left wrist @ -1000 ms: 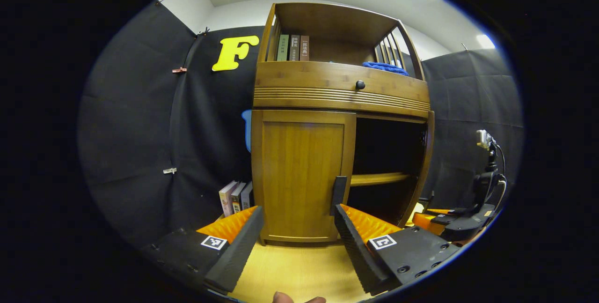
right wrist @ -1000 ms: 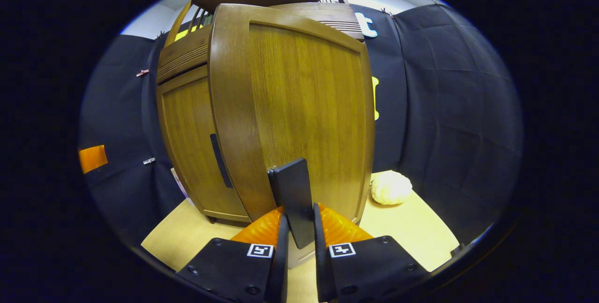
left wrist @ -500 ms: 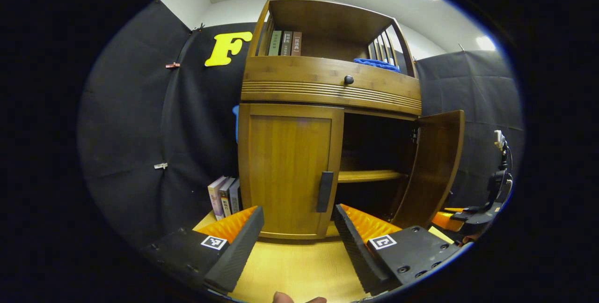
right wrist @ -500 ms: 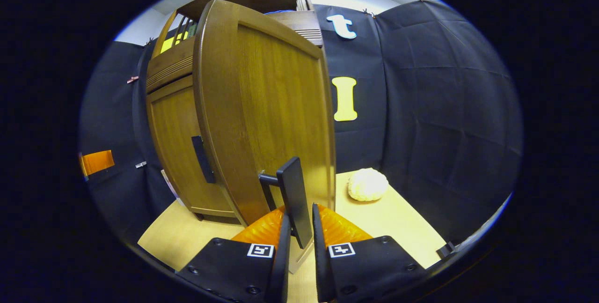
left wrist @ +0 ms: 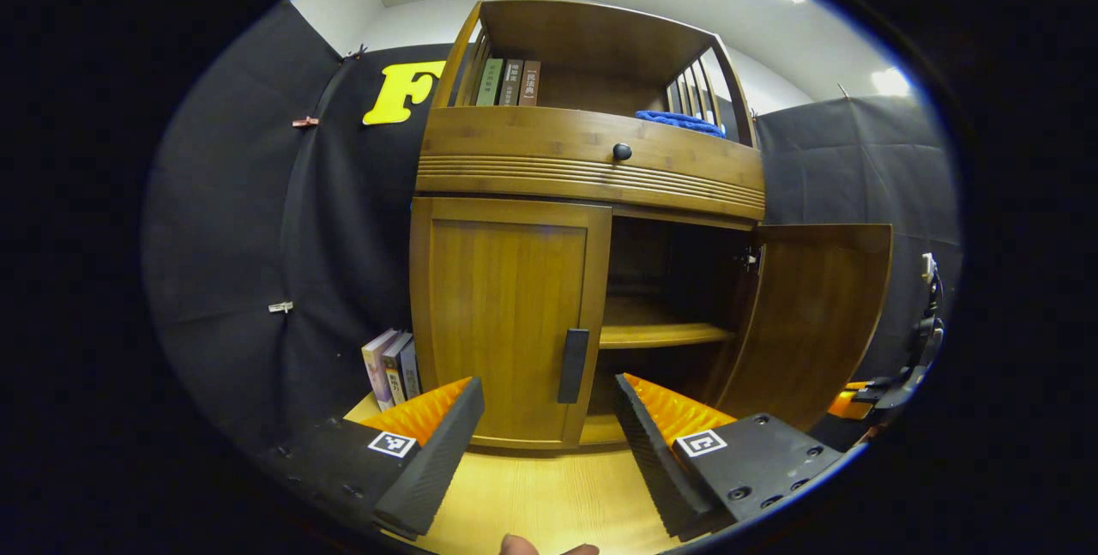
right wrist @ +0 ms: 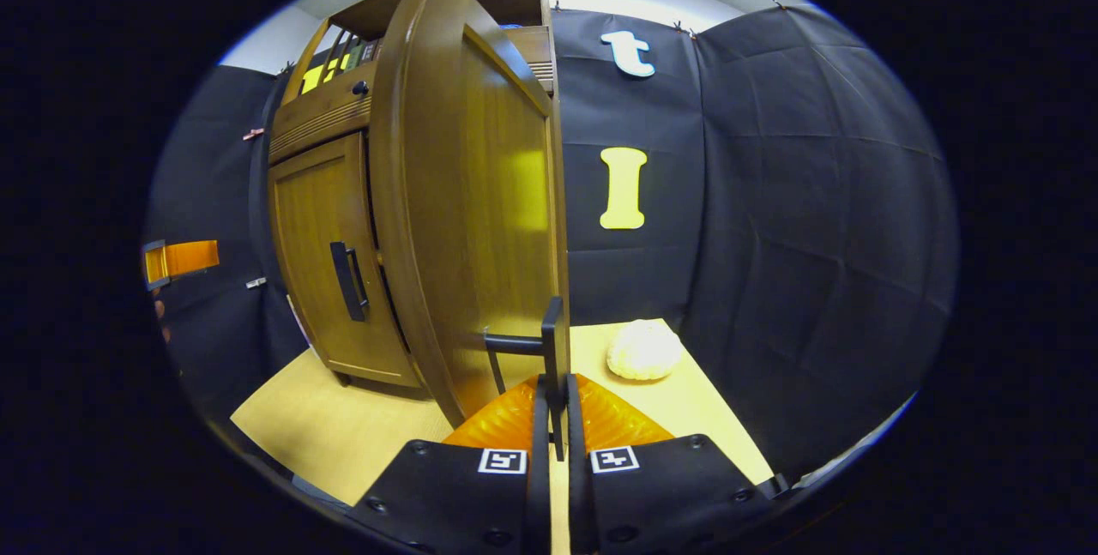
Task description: Open the right door of the double-door shoe cabinet with the right hand, and open the left door with the left hand.
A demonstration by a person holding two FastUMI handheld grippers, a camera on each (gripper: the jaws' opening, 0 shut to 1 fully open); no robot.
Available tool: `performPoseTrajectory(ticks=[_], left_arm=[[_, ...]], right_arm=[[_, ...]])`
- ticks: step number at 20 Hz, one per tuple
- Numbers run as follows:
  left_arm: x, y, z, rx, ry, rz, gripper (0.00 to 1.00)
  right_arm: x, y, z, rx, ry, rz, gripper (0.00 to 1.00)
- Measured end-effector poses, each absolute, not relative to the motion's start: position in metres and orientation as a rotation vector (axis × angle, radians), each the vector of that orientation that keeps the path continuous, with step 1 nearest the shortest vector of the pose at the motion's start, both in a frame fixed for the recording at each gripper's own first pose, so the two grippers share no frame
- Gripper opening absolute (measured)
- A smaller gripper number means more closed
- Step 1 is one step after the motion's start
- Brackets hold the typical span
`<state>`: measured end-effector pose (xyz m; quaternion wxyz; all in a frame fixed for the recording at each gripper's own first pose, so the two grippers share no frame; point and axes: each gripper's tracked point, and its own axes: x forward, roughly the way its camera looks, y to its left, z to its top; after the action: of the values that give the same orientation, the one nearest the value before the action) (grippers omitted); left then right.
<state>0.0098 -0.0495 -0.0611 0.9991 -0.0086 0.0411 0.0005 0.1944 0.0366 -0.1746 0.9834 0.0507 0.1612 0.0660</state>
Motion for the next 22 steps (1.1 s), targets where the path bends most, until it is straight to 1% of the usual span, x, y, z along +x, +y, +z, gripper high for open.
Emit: performPoseTrajectory(ticks=[1, 2, 3, 5, 6, 8, 10, 11, 12, 15, 18, 19, 20, 22], left_arm=[[0.013, -0.049, -0.062, -0.019, 0.084, 0.009, 0.95], [0.016, -0.050, -0.065, -0.026, 0.089, 0.014, 0.92], [0.020, -0.053, -0.065, -0.037, 0.088, 0.013, 0.94], [0.028, -0.059, -0.069, -0.045, 0.103, 0.006, 0.95], [0.032, -0.062, -0.071, -0.043, 0.107, 0.001, 0.92], [0.040, -0.067, -0.072, -0.030, 0.104, -0.006, 0.92], [0.048, -0.072, -0.076, -0.019, 0.107, -0.011, 0.92], [0.052, -0.075, -0.079, -0.017, 0.113, -0.016, 0.94], [0.057, -0.079, -0.083, -0.013, 0.121, -0.024, 0.92], [0.072, -0.086, -0.091, 0.011, 0.127, -0.043, 0.92], [0.090, -0.088, -0.098, 0.040, 0.123, -0.043, 0.92], [0.097, -0.088, -0.100, 0.041, 0.120, -0.042, 0.94], [0.105, -0.088, -0.103, 0.039, 0.119, -0.040, 0.93], [0.122, -0.086, -0.111, 0.029, 0.123, -0.029, 0.93]], right_arm=[[0.195, 0.029, -0.173, 0.113, 0.324, 0.137, 0.12], [0.196, 0.022, -0.172, 0.126, 0.322, 0.141, 0.11], [0.197, 0.017, -0.171, 0.135, 0.319, 0.149, 0.11], [0.198, 0.004, -0.169, 0.141, 0.321, 0.161, 0.12], [0.197, 0.001, -0.168, 0.144, 0.323, 0.169, 0.12], [0.197, -0.010, -0.166, 0.132, 0.314, 0.170, 0.12], [0.197, -0.018, -0.165, 0.145, 0.313, 0.165, 0.12], [0.197, -0.018, -0.165, 0.156, 0.314, 0.164, 0.11], [0.196, -0.018, -0.165, 0.159, 0.313, 0.163, 0.11], [0.196, -0.019, -0.164, 0.139, 0.309, 0.157, 0.11], [0.188, -0.029, -0.158, 0.103, 0.295, 0.118, 0.13], [0.185, -0.037, -0.153, 0.080, 0.279, 0.091, 0.18], [0.181, -0.041, -0.147, 0.062, 0.260, 0.081, 0.19], [0.173, -0.051, -0.134, 0.039, 0.220, 0.042, 0.46]])
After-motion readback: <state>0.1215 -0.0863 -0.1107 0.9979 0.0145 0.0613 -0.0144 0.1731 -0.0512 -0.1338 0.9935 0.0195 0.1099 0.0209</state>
